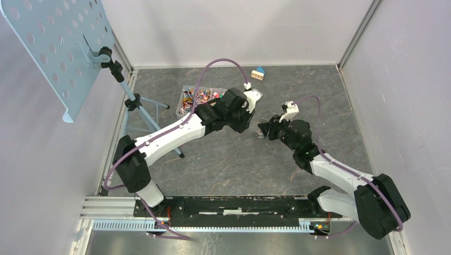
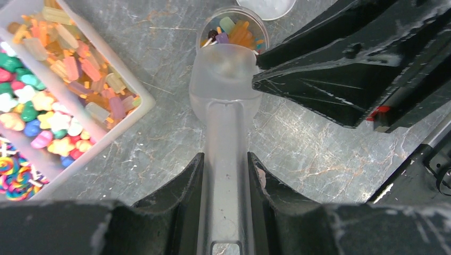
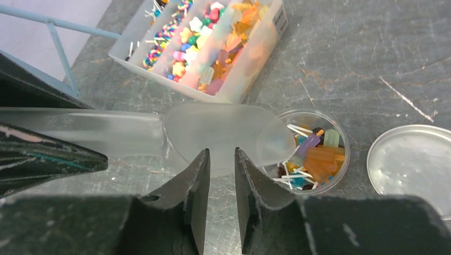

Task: Pack the candies
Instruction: Place the fake candies in the packing bottle, then scoop the fake candies from the storage box.

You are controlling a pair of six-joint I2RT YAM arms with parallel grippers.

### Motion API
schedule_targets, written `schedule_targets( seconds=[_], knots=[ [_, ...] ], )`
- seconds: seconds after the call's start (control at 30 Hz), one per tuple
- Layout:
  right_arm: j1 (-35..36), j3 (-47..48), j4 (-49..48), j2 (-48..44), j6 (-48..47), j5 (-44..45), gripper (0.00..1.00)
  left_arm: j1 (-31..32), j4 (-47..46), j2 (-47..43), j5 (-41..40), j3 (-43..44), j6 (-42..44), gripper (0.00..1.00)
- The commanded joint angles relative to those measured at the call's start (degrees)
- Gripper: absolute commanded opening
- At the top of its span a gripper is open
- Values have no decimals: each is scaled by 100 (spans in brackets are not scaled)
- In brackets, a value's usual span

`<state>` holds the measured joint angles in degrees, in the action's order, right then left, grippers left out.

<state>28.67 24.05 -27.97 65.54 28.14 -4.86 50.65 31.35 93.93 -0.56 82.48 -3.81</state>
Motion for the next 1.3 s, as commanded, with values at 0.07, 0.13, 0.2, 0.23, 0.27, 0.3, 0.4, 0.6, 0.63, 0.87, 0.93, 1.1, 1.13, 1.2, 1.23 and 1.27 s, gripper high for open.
schedule_targets(
  seconds=[0.07, 0.13, 0.2, 0.23, 0.27, 0.3, 0.4, 0.6, 0.63, 0.87, 0.93, 1.1, 1.13, 1.2, 1.23, 1.27],
  knots=[
    [50, 346, 431, -823, -154, 162, 38, -60, -436, -966, -534, -176, 44, 2],
    [50, 347, 591, -1081, -166, 221, 44, -98, -487, -1193, -714, -347, -15, 2],
    [47, 359, 765, -1369, -186, 311, 57, -162, -545, -1412, -974, -519, -97, 2],
    [49, 354, 862, -1500, -202, 350, 62, -204, -556, -1519, -1059, -600, -127, 2],
    [47, 354, 941, -1662, -227, 386, 69, -279, -554, -1605, -1112, -653, -160, 2],
    [50, 354, 1033, -1796, -252, 422, 75, -355, -539, -1664, -1143, -706, -198, 2],
    [50, 384, 1367, -2230, -402, 451, 97, -645, -423, -1768, -1240, -765, -290, 2],
    [49, 526, 2143, -3071, -725, 748, 98, -1285, -287, -1612, -1240, -813, -382, 2],
    [50, 516, 2220, -3218, -734, 798, 98, -1380, -249, -1554, -1234, -785, -377, 2],
    [47, 721, 2664, -3677, -841, 919, 98, -1646, 207, -865, -1280, -213, -248, 2],
    [49, 782, 2756, -3715, -858, 977, 98, -1663, 274, -685, -1390, -75, -221, 2],
    [51, 751, 2744, -3811, -824, 1019, 98, -1752, 808, -97, -1199, 553, -337, 2],
    [45, 750, 2744, -3818, -820, 1005, 98, -1752, 859, -27, -1133, 599, -361, 2],
    [51, 791, 2783, -3823, -833, 1002, 98, -1752, 881, 36, -1114, 596, -429, 2],
    [51, 813, 2781, -3845, -841, 1013, 98, -1751, 867, 67, -1137, 577, -457, 2],
    [50, 832, 2781, -3860, -859, 1011, 98, -1752, 863, 111, -1139, 579, -462, 2]
  ],
)
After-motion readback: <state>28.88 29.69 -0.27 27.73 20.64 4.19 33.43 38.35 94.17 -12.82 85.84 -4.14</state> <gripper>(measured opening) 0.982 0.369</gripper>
